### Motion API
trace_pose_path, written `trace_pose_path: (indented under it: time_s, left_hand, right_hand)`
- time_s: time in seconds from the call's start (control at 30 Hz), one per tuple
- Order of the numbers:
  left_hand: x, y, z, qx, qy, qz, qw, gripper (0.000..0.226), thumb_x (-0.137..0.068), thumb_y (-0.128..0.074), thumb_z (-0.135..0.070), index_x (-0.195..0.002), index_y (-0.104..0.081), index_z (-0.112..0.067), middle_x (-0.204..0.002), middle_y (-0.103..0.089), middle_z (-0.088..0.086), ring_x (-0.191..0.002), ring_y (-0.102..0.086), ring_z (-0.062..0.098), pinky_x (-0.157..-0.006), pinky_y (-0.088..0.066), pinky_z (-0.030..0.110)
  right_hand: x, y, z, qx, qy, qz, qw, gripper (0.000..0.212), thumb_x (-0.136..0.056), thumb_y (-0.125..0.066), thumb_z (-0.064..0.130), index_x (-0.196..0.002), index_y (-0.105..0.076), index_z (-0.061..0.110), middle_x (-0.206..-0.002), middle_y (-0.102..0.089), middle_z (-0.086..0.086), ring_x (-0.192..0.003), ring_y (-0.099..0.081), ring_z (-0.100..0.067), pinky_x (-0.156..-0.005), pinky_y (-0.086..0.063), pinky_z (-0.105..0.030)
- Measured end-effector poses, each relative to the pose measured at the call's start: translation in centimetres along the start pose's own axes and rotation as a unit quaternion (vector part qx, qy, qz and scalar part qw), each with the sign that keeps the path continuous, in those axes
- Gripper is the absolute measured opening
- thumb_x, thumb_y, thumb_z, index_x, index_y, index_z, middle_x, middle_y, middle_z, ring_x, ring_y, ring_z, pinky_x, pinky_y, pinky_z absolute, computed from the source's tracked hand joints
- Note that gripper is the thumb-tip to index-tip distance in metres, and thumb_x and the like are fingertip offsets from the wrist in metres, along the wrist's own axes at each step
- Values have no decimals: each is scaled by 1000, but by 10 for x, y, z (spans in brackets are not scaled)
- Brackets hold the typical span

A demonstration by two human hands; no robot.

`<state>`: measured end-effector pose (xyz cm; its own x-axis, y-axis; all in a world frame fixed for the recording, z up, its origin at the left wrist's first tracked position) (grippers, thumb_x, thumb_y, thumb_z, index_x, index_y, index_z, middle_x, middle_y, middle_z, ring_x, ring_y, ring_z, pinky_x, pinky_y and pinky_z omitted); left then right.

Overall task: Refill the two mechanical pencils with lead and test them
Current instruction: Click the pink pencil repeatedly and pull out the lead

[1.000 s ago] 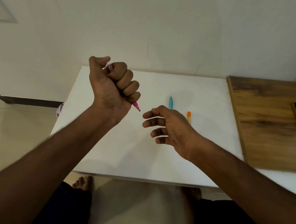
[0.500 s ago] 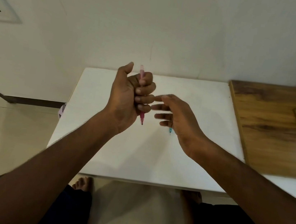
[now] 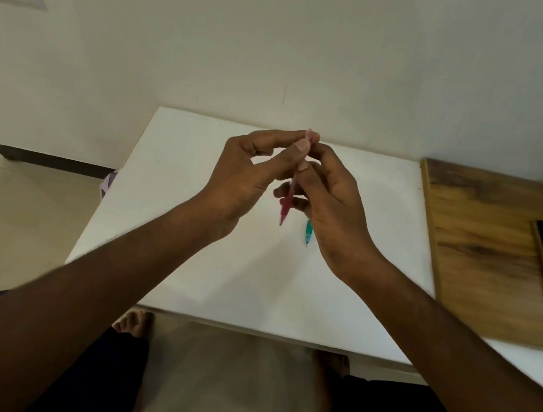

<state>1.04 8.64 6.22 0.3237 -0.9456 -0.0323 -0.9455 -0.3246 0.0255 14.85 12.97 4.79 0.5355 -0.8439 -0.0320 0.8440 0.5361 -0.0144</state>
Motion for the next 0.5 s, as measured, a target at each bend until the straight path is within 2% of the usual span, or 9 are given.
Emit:
trace_pose_path:
  time_s: [0.07,0.1,0.17,0.2,0.27,0.33,0.4,0.5]
  left_hand:
    - [-1,3,-4,6,-3,21,1000,27,-103,-69,-32,-128,-78,-26,-86,-75,-14,-83,-63,5,-83,-52,18]
    - [0,3,-6,1,-10,28,1000,29,-105,-65,-33,-132,-75,-30,-88,-74,-15,-85,-64,4,-79,-51,15]
    - [0,0,-6,-22,3,33,999,32,-111,-49,-42,-137,-68,-41,-108,-76,-15,-97,-66,4,-82,-49,23]
    - [1,-2,-2,-25,37,29,999,36,-113,-40,-46,-136,-67,-42,-115,-76,-13,-99,-66,7,-85,-47,30]
    - [3,-3,8,-17,140,24,990,47,-114,-29,-52,-128,-71,-37,-113,-79,-11,-98,-67,12,-86,-44,36]
    - [10,-1,16,-57,208,56,975,49,-114,-32,-50,-120,-77,-32,-108,-81,-13,-98,-68,13,-86,-44,37]
    - [18,-3,22,-114,214,117,963,43,-113,-39,-46,-116,-79,-31,-107,-81,-16,-103,-70,12,-87,-46,36]
    - [29,-6,34,-117,219,150,957,35,-112,-45,-42,-114,-79,-33,-109,-81,-17,-105,-71,12,-86,-49,35]
  right_hand:
    - [-3,1,4,-31,3,-5,1000,22,-113,-48,19,-127,-65,15,-86,-72,1,-80,-71,-18,-83,-65,-39]
    - [-5,1,6,-78,-11,-13,997,22,-112,-48,17,-123,-67,13,-81,-68,-1,-74,-66,-18,-78,-64,-38]
    - [-8,2,12,-223,-44,-32,973,22,-111,-48,15,-115,-68,9,-74,-56,-6,-65,-51,-17,-64,-53,-33]
    - [-10,4,15,-300,-50,-32,952,22,-109,-48,19,-109,-66,8,-71,-48,-5,-63,-42,-16,-60,-44,-32]
    - [-13,12,19,-396,-52,-24,916,31,-104,-44,35,-89,-58,12,-65,-35,-1,-59,-29,-15,-57,-30,-32]
    - [-13,21,20,-416,-57,-19,907,45,-101,-38,49,-70,-42,17,-59,-24,2,-54,-19,-13,-52,-19,-31]
    - [-10,27,20,-425,-63,-21,903,49,-96,-37,54,-62,-28,21,-54,-18,5,-49,-13,-11,-49,-14,-29]
    - [-11,29,23,-421,-67,-31,904,51,-93,-39,54,-55,-27,22,-48,-19,7,-46,-13,-10,-46,-16,-23]
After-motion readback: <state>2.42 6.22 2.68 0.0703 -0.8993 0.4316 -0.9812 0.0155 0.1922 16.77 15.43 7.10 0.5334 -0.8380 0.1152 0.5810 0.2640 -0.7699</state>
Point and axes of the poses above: each hand's wrist, its own x-axis away from the middle knuckle, its own y-axis out of the back of the hand, z = x × y, the point moved 3 cm from there along -x, towards the middle knuckle
